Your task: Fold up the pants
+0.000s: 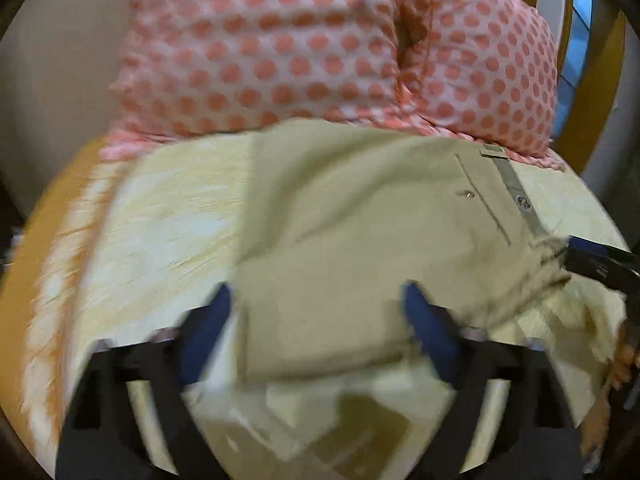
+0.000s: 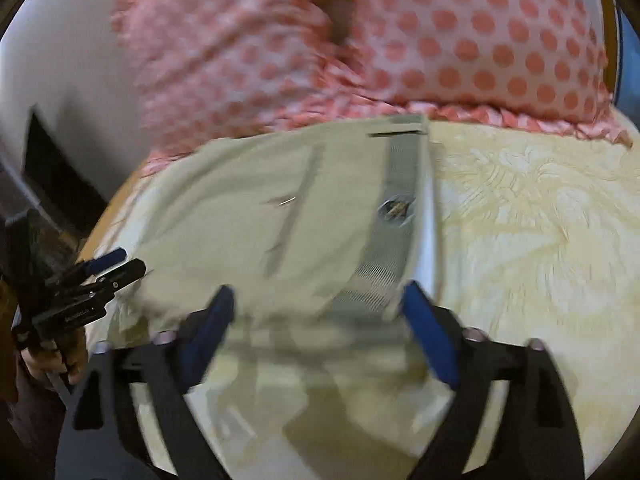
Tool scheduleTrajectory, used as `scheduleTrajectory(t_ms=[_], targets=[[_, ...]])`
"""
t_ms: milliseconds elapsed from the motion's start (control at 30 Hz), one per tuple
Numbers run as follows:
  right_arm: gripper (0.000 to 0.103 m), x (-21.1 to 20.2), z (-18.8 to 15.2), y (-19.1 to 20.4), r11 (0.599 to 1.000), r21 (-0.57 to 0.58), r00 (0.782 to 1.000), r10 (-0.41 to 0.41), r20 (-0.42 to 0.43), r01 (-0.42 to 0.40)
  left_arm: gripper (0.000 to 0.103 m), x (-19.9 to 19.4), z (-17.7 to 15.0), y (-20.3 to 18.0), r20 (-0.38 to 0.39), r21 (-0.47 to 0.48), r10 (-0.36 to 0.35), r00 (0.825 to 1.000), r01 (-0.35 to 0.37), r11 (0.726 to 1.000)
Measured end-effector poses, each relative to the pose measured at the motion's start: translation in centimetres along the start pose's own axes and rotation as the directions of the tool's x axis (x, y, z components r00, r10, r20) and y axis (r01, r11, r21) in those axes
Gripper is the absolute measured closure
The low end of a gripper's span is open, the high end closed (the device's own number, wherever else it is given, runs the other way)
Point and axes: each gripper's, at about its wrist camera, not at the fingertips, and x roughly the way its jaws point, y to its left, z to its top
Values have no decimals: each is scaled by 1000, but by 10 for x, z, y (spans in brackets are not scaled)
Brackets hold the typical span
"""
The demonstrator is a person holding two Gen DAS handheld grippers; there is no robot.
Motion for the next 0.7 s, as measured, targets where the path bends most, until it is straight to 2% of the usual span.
scheduleTrajectory(t_ms=[33,133,200,267,433,700], targets=[[7,-2,-9,9,1000,-16,1000,0,1,0,5,-14,-16,0,22,7,38,999,-38,999],[7,2,-46,32,996,-43,997,-74,-4,74,4,-30,-56,0,-1,11,94,996,-94,995],[7,14,-48,44,994,-44,995,-100,-13,99,4,-34,-73,-1,-25,-6,105,994,-105,994],[7,18,-54,54,985,-65,987,-161,9,161,4,-33,-87,1,-50,-34,92,994,-94,995],[1,21,-70,72,948,-92,953,-301,42,304,2,-40,-102,1,4,-60,105,994,-104,993],[1,21,-86,77,932,-15,924,-357,135,362,2,-39,-110,-2,93,-58,110,990,-105,993]])
